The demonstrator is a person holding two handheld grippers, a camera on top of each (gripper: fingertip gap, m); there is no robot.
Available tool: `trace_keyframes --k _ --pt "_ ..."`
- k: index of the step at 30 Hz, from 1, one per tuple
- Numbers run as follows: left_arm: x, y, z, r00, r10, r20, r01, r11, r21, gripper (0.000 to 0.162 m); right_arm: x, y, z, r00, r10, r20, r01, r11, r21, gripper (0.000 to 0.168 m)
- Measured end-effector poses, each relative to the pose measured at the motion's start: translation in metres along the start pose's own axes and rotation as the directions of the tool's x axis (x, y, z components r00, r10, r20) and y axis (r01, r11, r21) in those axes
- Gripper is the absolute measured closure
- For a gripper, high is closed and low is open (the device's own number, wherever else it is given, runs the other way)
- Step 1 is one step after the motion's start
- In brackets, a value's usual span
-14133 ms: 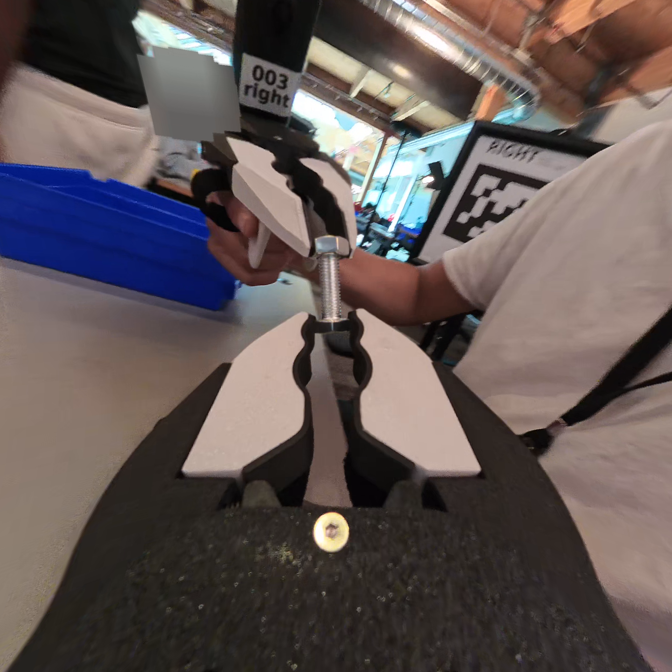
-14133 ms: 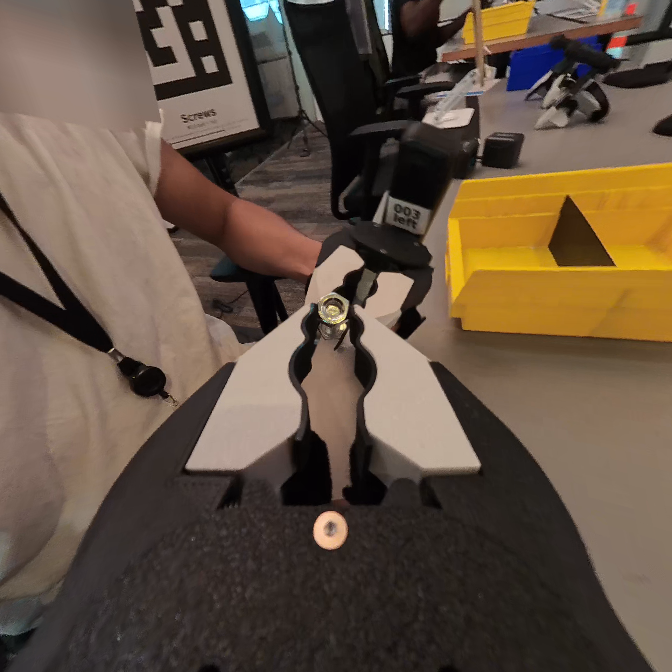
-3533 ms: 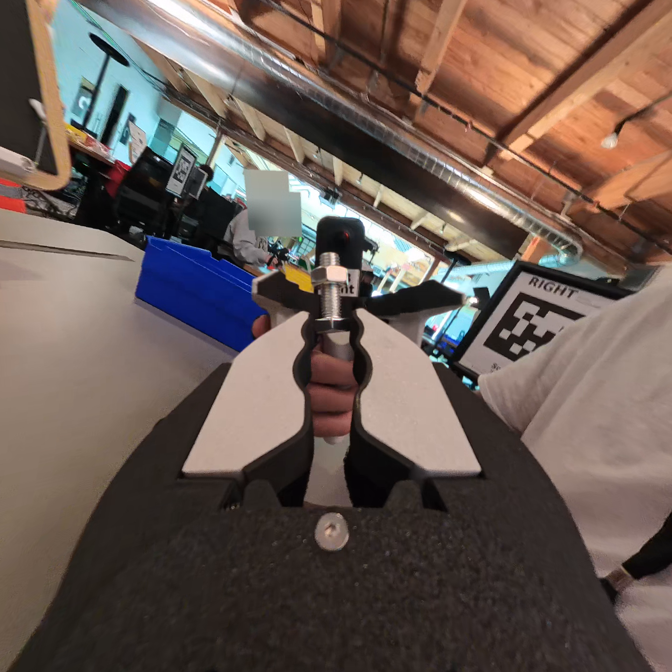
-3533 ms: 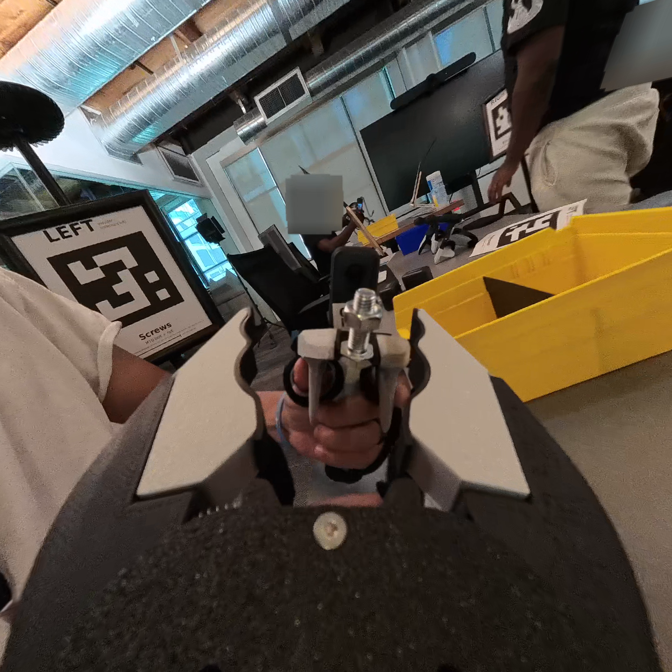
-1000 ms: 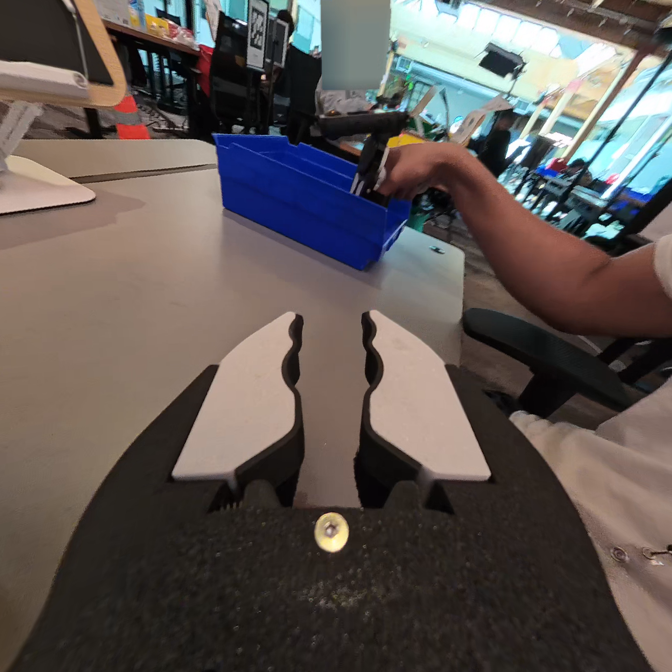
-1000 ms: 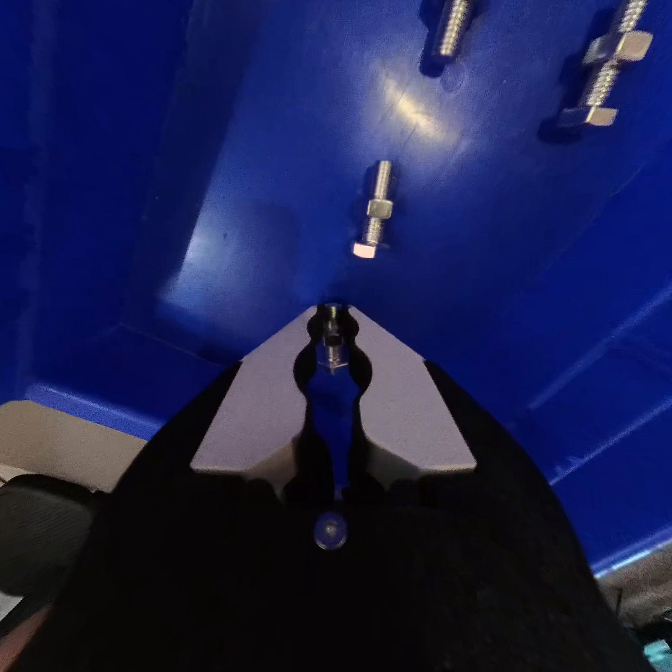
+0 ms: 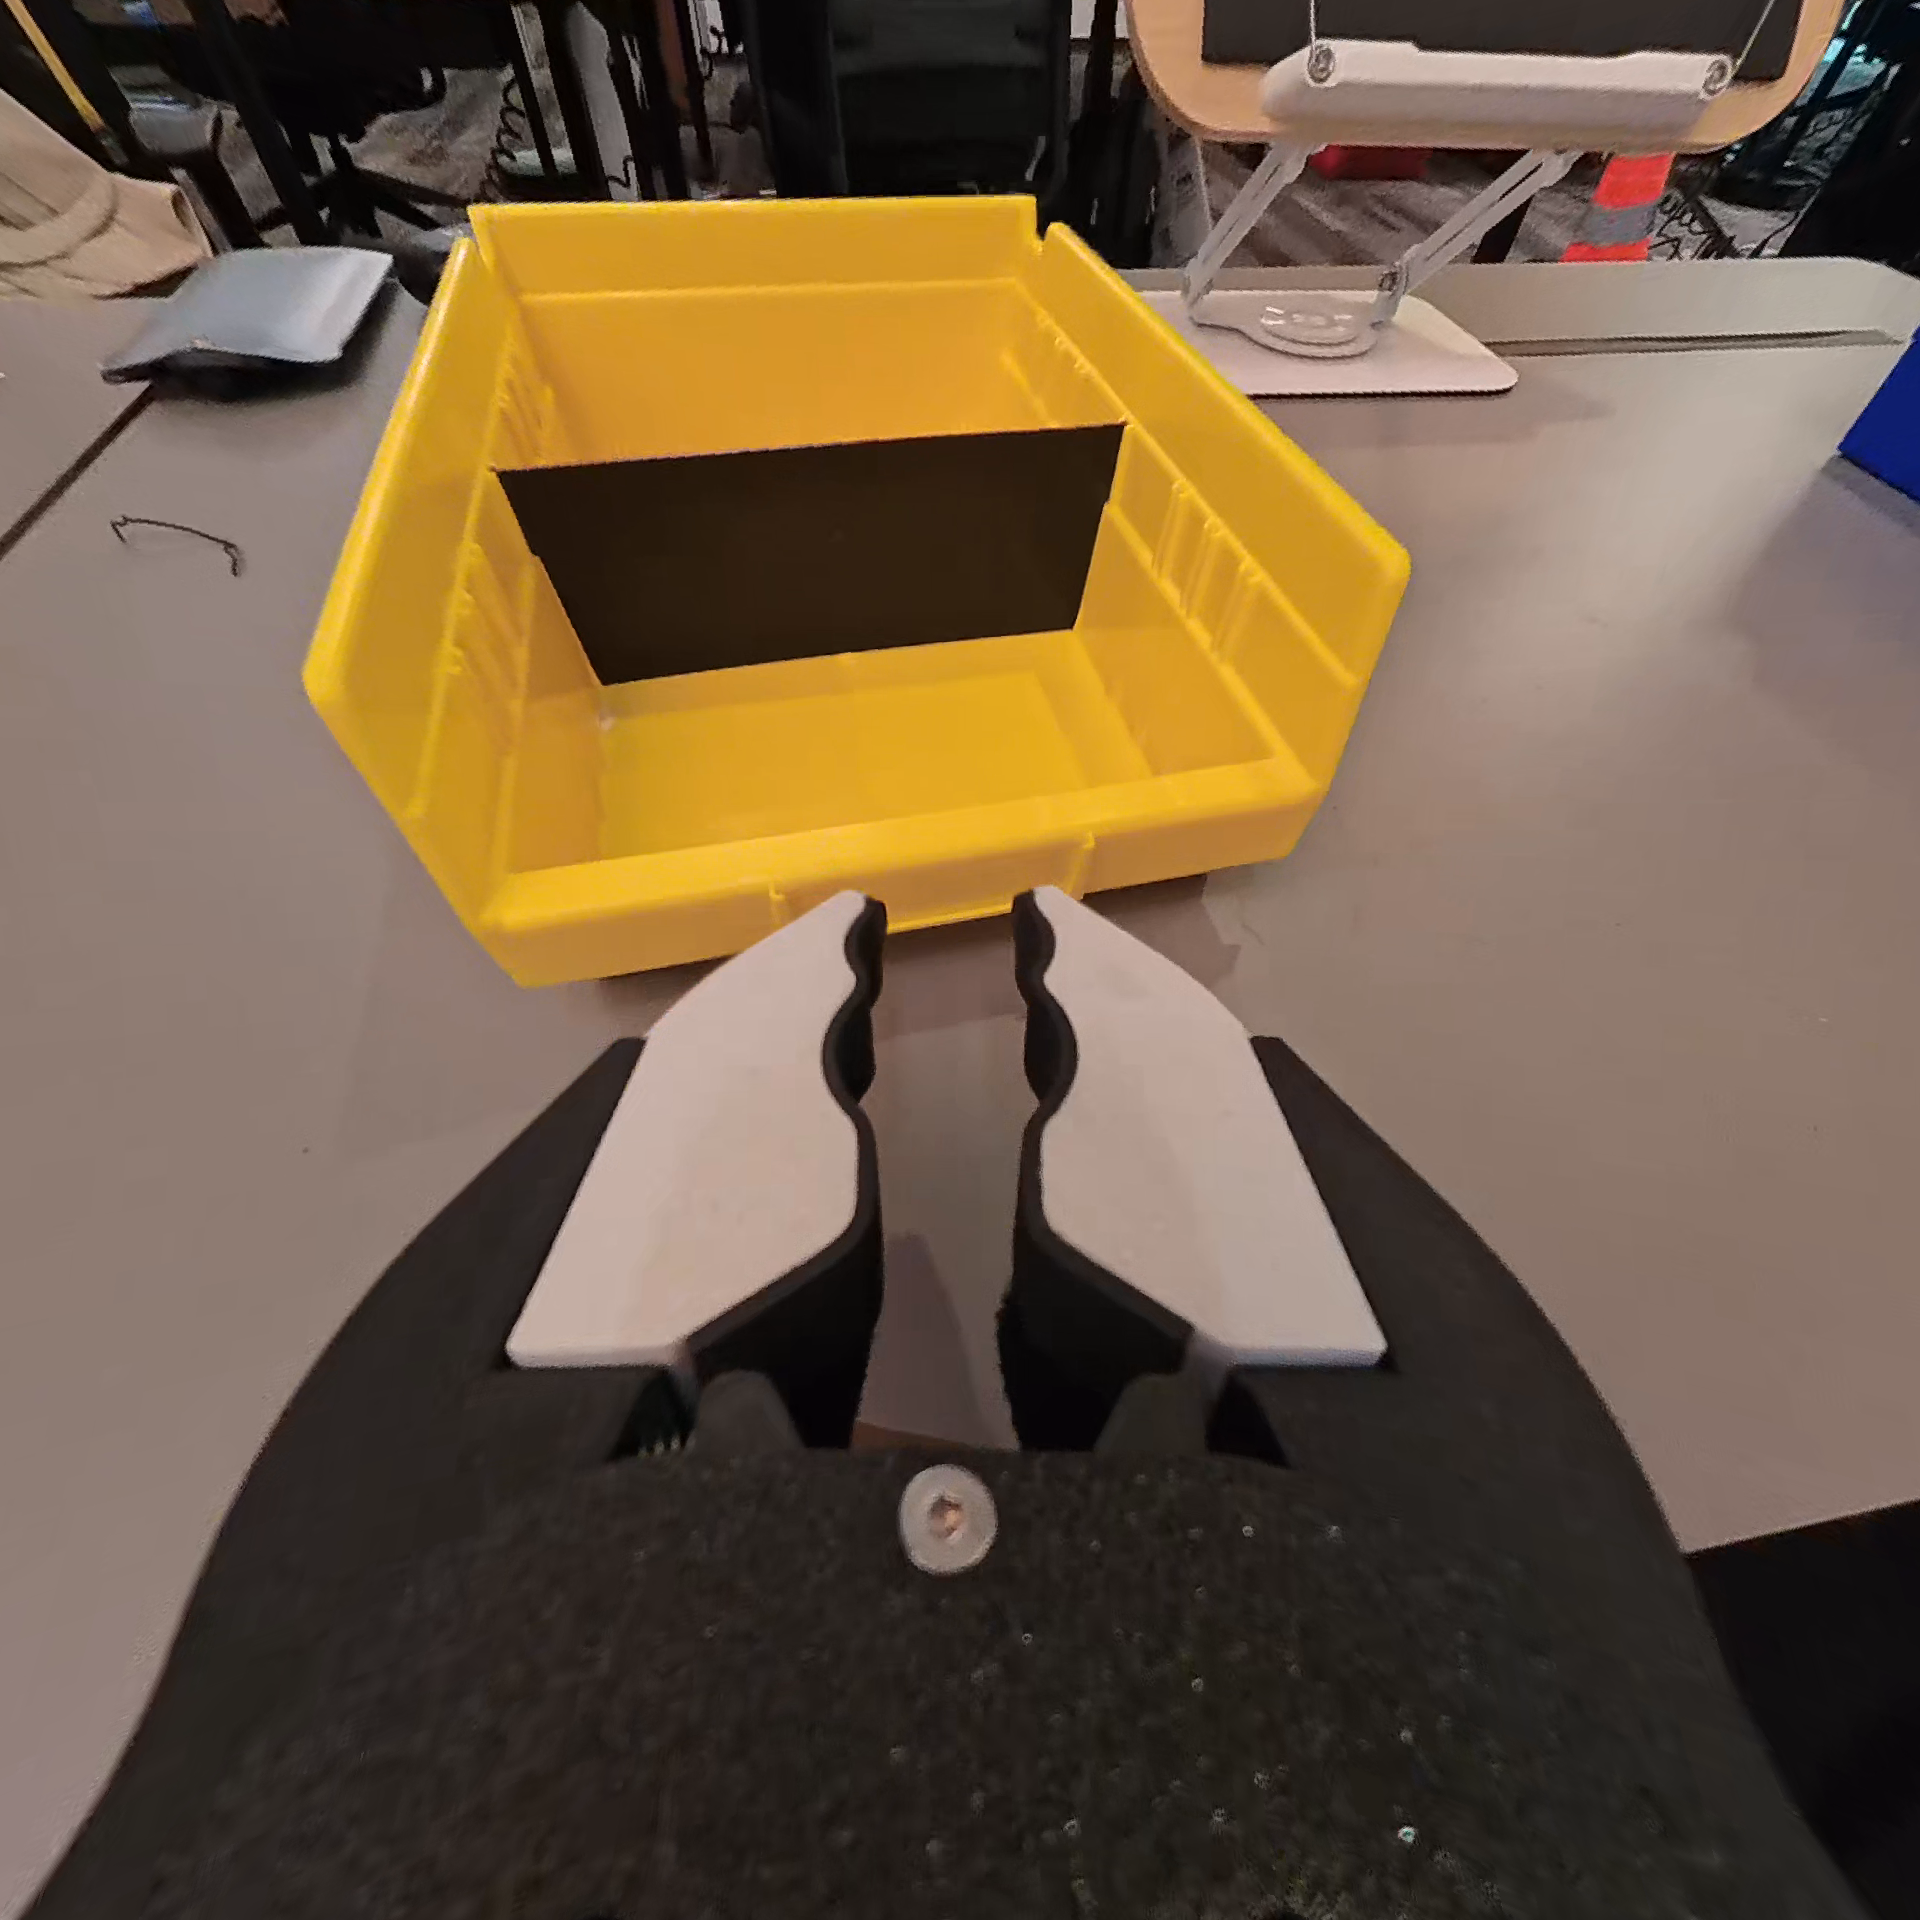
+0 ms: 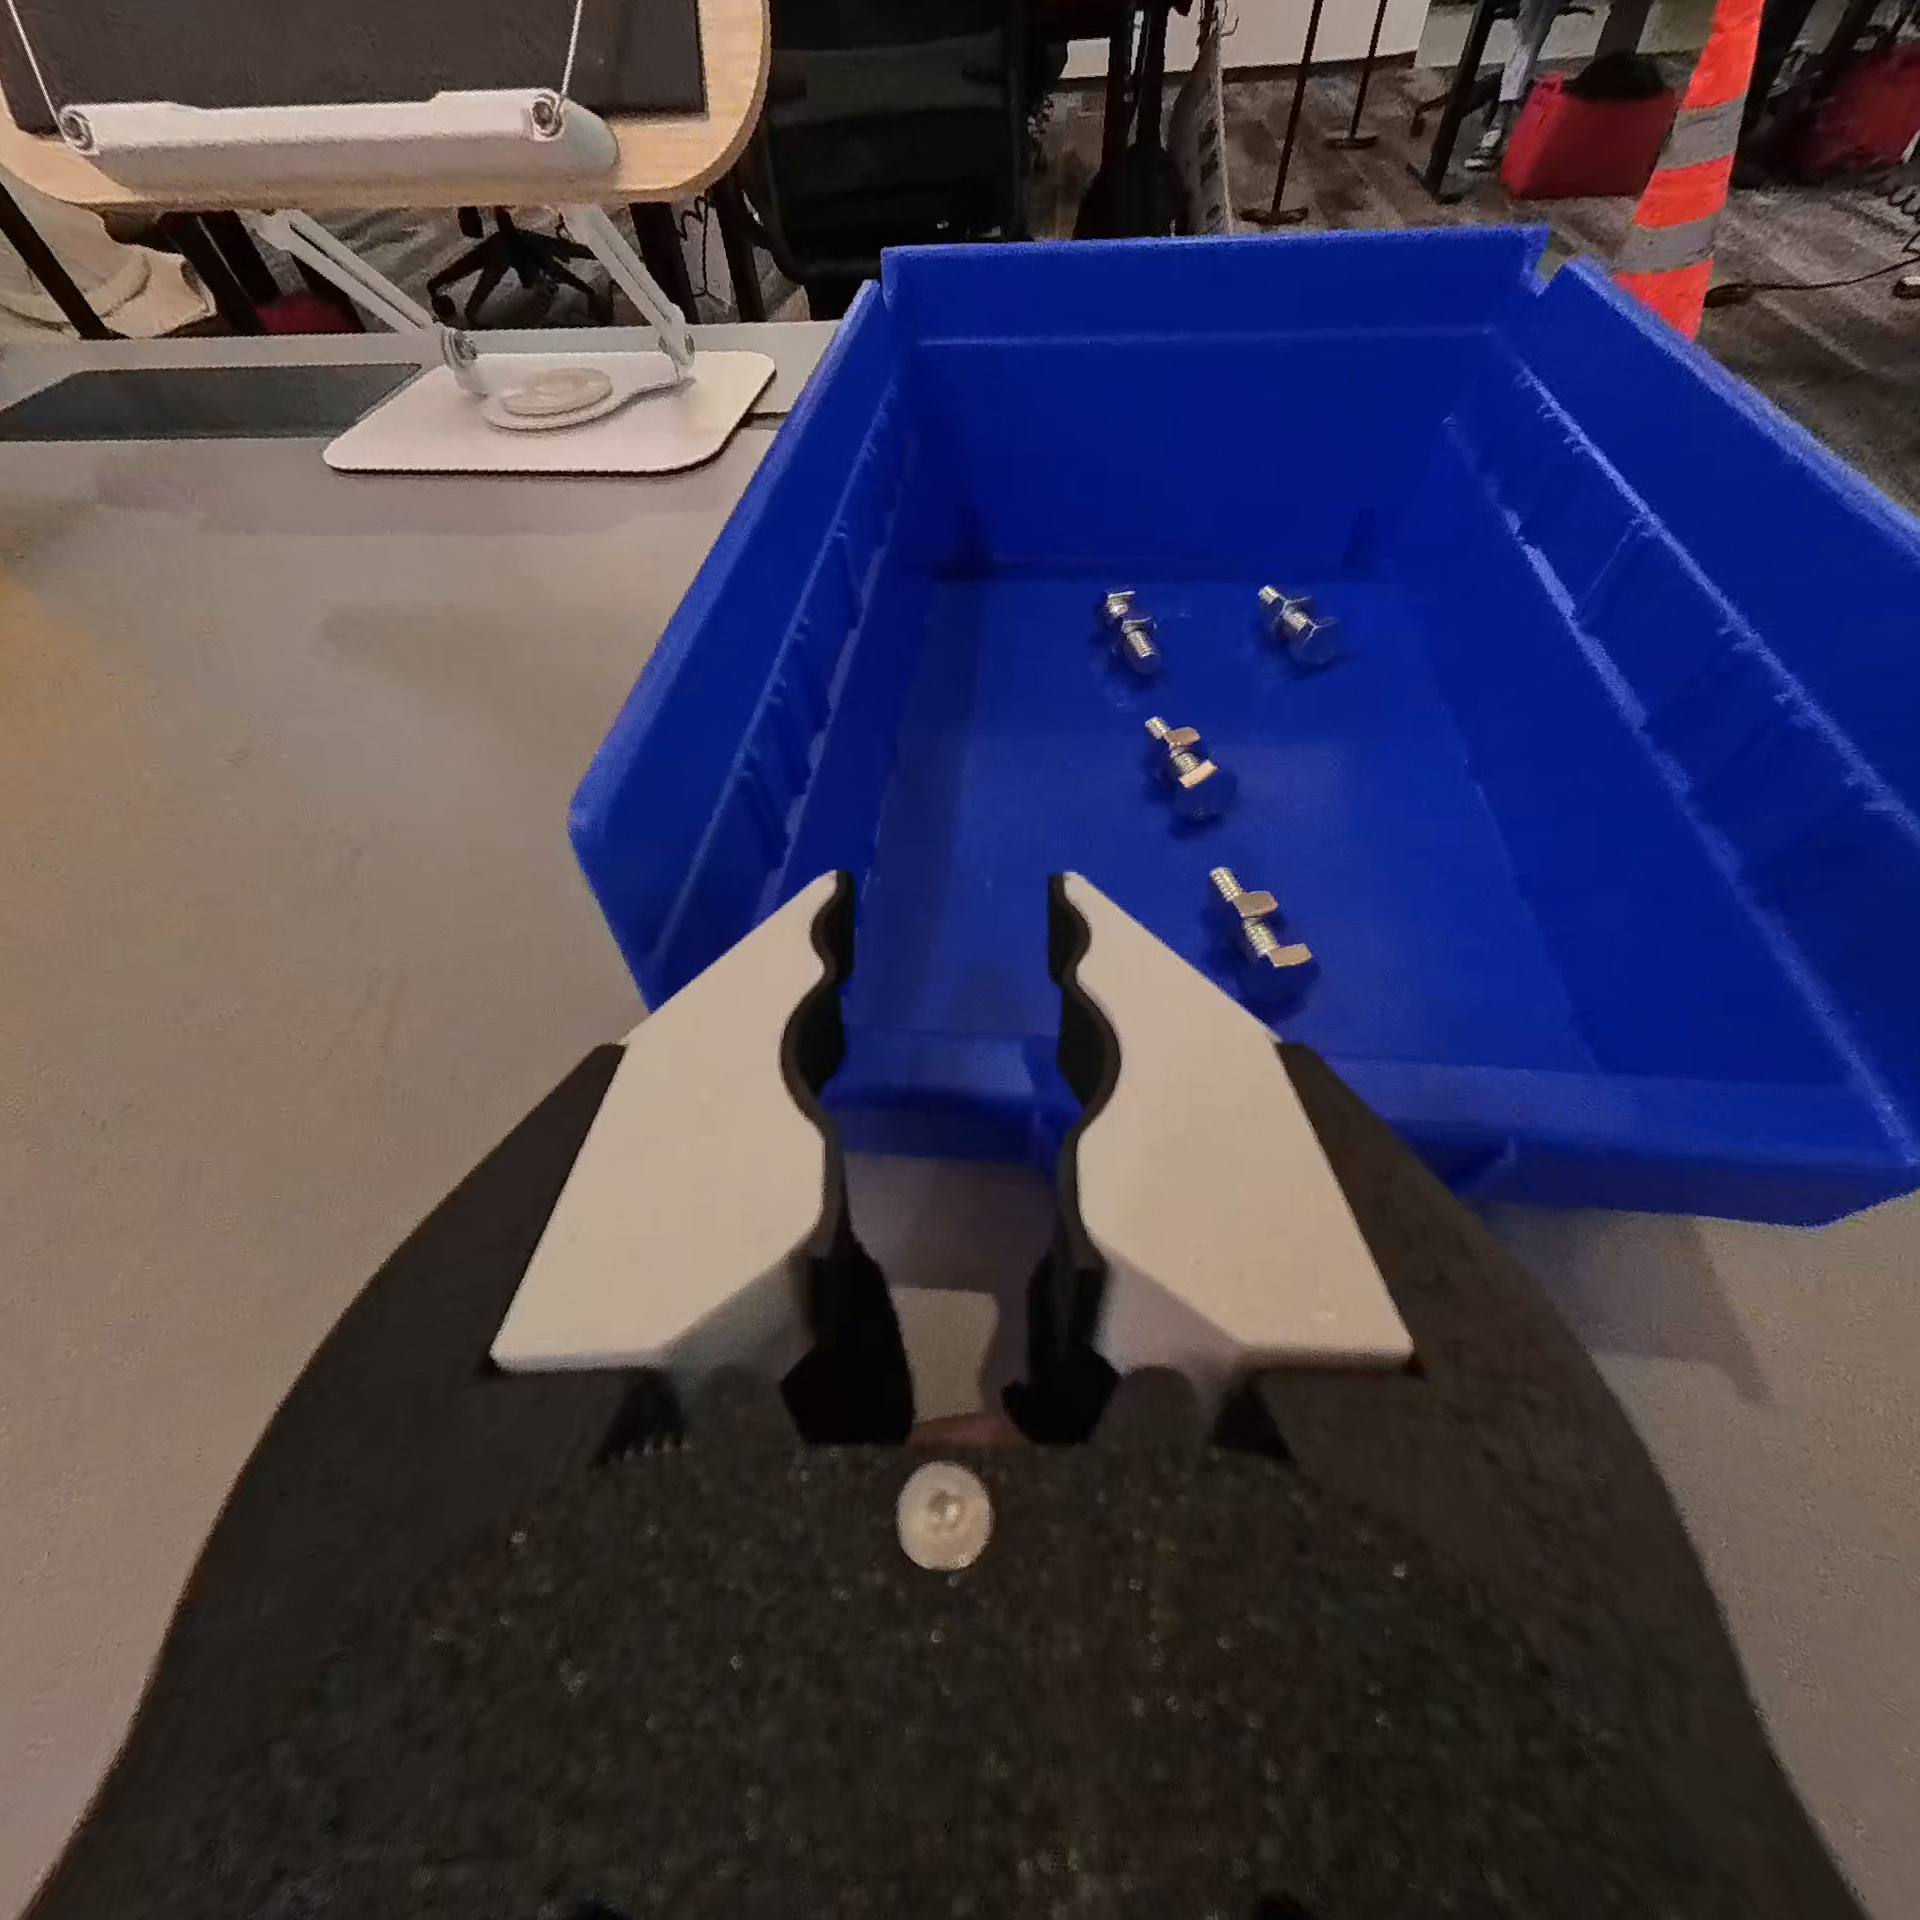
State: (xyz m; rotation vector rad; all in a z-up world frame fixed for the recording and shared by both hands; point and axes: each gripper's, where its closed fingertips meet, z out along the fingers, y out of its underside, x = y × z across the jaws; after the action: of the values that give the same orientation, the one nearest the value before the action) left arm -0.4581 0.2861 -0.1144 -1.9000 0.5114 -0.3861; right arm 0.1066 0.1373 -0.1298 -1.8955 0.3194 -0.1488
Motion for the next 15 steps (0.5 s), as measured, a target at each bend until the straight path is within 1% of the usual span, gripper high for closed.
trace_keyframes --k 6,8,10,11,12,13,14,15 --pt "-0.001 0.0 -0.001 1.0 0.01 0.014 -0.01 1.0 0.002 0.138 0.0 -0.003 -0.007 1.0 0.023 0.005 -0.023 0.999 0.025 0.131" --pt "-0.001 -0.001 -0.002 1.0 0.007 0.015 -0.007 1.0 0.006 0.138 -0.004 -0.01 -0.01 0.999 0.027 0.026 -0.028 0.998 0.062 0.13" --pt "0.001 -0.001 -0.002 1.0 0.0 0.002 0.0 1.0 0.008 0.138 -0.02 -0.032 -0.019 0.993 0.042 0.106 -0.061 0.983 0.175 0.121" --pt "0.002 -0.002 -0.001 1.0 -0.002 -0.008 0.003 1.0 0.011 0.138 -0.029 -0.045 -0.027 0.99 0.039 0.139 -0.072 0.967 0.245 0.108" --pt "0.004 -0.003 -0.001 1.0 -0.004 -0.013 0.004 1.0 0.019 0.138 -0.041 -0.052 -0.032 0.984 0.013 0.18 -0.064 0.958 0.279 0.106" --pt "0.003 -0.004 -0.001 1.0 -0.007 -0.001 0.007 1.0 0.028 0.138 -0.052 -0.049 -0.032 0.98 -0.013 0.2 -0.04 0.965 0.26 0.101" --pt "0.001 -0.005 -0.001 1.0 -0.007 0.014 0.007 0.999 0.035 0.138 -0.058 -0.043 -0.028 0.981 -0.022 0.194 -0.022 0.976 0.218 0.089" --pt "0.002 -0.005 0.0 1.0 0.0 0.015 0.0 0.999 0.038 0.138 -0.064 -0.036 -0.023 0.981 -0.017 0.194 -0.019 0.983 0.183 0.082"
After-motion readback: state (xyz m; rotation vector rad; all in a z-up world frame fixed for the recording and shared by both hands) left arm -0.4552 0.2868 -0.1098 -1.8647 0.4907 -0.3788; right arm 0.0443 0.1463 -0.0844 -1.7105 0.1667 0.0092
